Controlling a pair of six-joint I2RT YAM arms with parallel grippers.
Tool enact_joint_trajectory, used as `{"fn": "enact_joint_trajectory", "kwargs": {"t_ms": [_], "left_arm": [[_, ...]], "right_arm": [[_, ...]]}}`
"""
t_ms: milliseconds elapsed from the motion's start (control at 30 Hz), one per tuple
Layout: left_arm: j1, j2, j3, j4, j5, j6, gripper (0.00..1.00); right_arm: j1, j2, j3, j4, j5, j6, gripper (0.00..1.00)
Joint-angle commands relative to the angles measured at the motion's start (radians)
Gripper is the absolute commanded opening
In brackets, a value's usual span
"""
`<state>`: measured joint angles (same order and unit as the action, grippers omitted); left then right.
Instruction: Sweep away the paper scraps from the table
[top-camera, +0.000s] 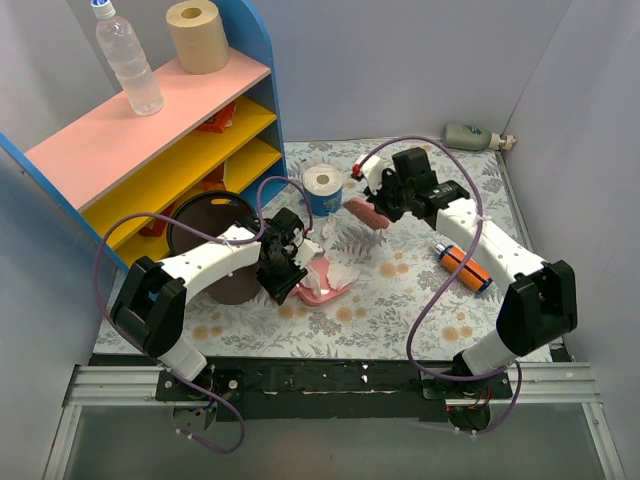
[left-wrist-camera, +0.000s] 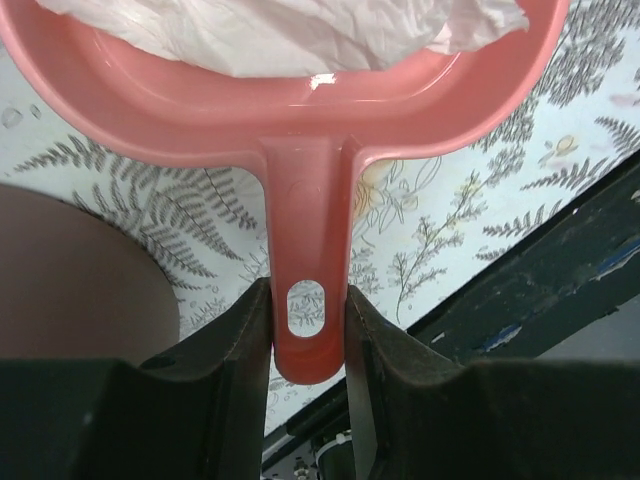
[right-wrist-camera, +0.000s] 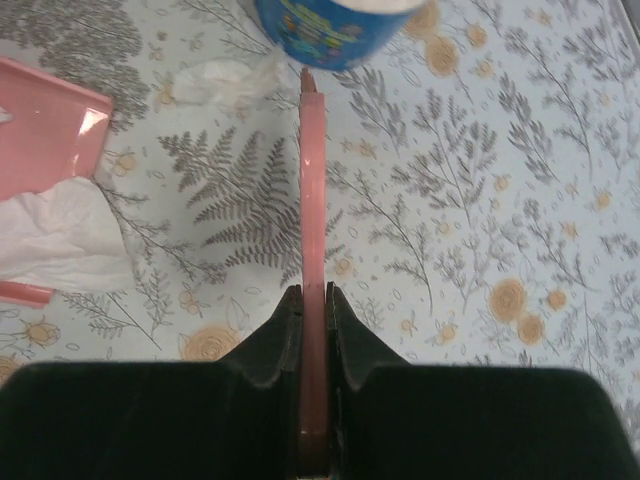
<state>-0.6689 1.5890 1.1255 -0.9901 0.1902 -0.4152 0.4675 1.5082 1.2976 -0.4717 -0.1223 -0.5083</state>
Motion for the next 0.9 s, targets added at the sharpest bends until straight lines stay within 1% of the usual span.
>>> {"fn": "enact_joint_trajectory", "kwargs": {"t_ms": [0,100,167,333,400,433,533,633,700,800,867], "left_arm": [[0.005,-0.064,-0.056,-0.027,-0.014,0.024,0.0],[0.003,-0.066,-0.078,-0.019,-0.02,0.038,0.0],[0.005,-0.063,-0.079,-0.015,-0.021,0.052,0.0],[0.006,-0.047,-0.069,-0.019,-0.017,0.056,0.0],[0.006,-0.04,-0.064,-0.018,-0.014,0.056,0.0],[0.006,-0.038,-0.061,-0.021,-0.011,0.056,0.0],[0.009,-0.034,-0.047,-0.024,-0.006,0.053,0.0],[0.012,-0.032,-0.04,-0.024,-0.006,0.053,0.0],[0.012,-0.029,-0.035,-0.024,-0.009,0.055,0.0],[0.011,-0.024,-0.024,-0.021,-0.021,0.062,0.0],[0.012,-0.017,-0.018,-0.013,-0.028,0.069,0.0]], "right_arm": [[0.059,0.038,0.127,0.047,-0.123,-0.038,0.01],[0.086,0.076,0.166,0.054,-0.218,0.02,0.01],[0.111,0.107,0.189,0.054,-0.261,0.022,0.01],[0.135,0.194,0.288,0.073,-0.254,0.014,0.01],[0.137,0.253,0.325,0.074,-0.252,0.005,0.01],[0.138,0.273,0.359,0.074,-0.243,0.005,0.01],[0.138,0.349,0.387,0.079,-0.206,-0.001,0.01],[0.137,0.356,0.362,0.064,-0.153,-0.041,0.01],[0.129,0.33,0.292,0.064,-0.113,-0.05,0.01],[0.109,0.23,0.163,0.053,-0.082,-0.058,0.01],[0.102,0.129,0.097,0.022,-0.074,-0.067,0.01]]}}
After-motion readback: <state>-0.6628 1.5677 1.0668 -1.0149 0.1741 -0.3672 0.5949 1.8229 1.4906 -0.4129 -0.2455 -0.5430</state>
